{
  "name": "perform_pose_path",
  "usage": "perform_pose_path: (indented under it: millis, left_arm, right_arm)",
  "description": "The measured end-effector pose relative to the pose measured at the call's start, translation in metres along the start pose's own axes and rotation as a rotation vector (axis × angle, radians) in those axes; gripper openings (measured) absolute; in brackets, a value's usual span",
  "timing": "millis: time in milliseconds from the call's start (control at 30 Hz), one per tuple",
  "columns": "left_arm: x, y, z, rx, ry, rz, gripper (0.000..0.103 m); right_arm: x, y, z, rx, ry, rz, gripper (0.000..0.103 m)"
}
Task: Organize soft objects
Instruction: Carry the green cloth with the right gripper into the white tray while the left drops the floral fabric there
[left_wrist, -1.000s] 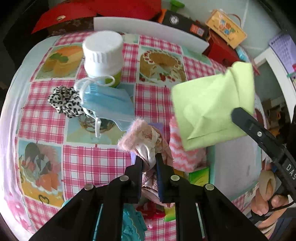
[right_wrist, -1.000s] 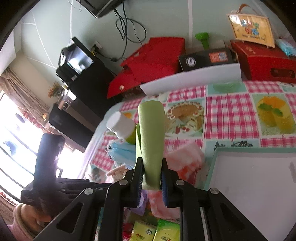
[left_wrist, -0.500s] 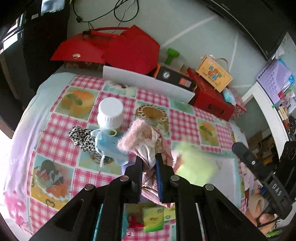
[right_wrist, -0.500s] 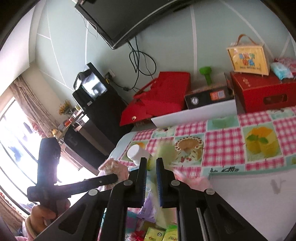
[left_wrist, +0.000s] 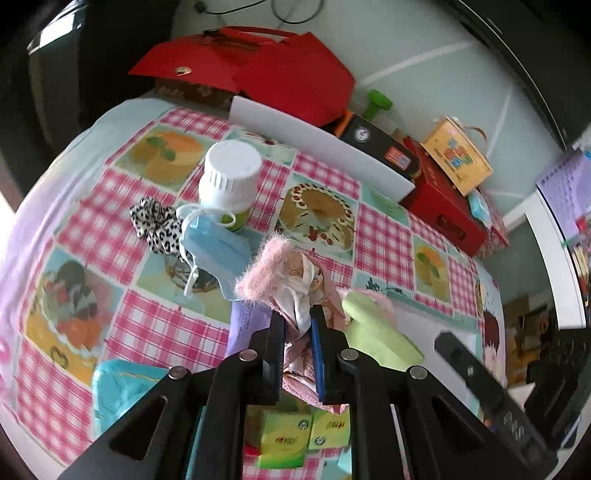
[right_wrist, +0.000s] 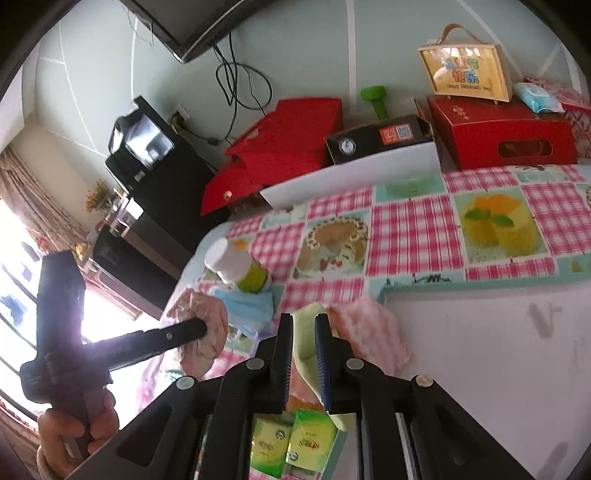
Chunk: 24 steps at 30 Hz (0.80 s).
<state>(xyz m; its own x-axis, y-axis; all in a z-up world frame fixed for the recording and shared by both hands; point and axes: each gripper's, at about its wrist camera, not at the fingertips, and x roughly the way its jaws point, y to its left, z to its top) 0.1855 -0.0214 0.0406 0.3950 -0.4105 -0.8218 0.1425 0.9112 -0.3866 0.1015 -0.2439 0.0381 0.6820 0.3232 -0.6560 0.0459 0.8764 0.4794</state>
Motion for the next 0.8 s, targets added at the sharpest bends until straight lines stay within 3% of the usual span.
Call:
perform_pose_path:
  millis: [67,233,333,433,567,800]
  left_arm:
    - [0.005,0.000,-0.002,-0.026,-0.007,0.006,0.013]
    - [0.013,-0.003,-0.002,-0.099,-0.022,-0.019,0.013]
    - [0.014,-0.009,-0.004,-0.080,-0.038,-0.031,0.013]
    - [0.014,-0.008,-0.008,-0.073,-0.044,-0.021,0.013]
    - [0.014,-0.007,-0.010,-0.065,-0.049,-0.016,0.013]
    - [0.012,-0.012,-0.015,-0.046,-0.050,-0.035,0.013]
  right_arm:
    - [-0.001,0.000,-0.004,0.000,0.001,0.009,0.045]
    - [0.002,-0.001,-0.015,-0.007,0.030,-0.026,0.048]
    - [0.011,-0.002,-0.020,-0.017,0.059,-0.042,0.047]
    - [0.019,-0.001,-0.024,-0.037,0.077,-0.062,0.043]
    - [0.031,-0.003,-0.029,-0.051,0.105,-0.084,0.017]
    - [0.024,-0.007,-0.028,-0.035,0.074,-0.071,0.007]
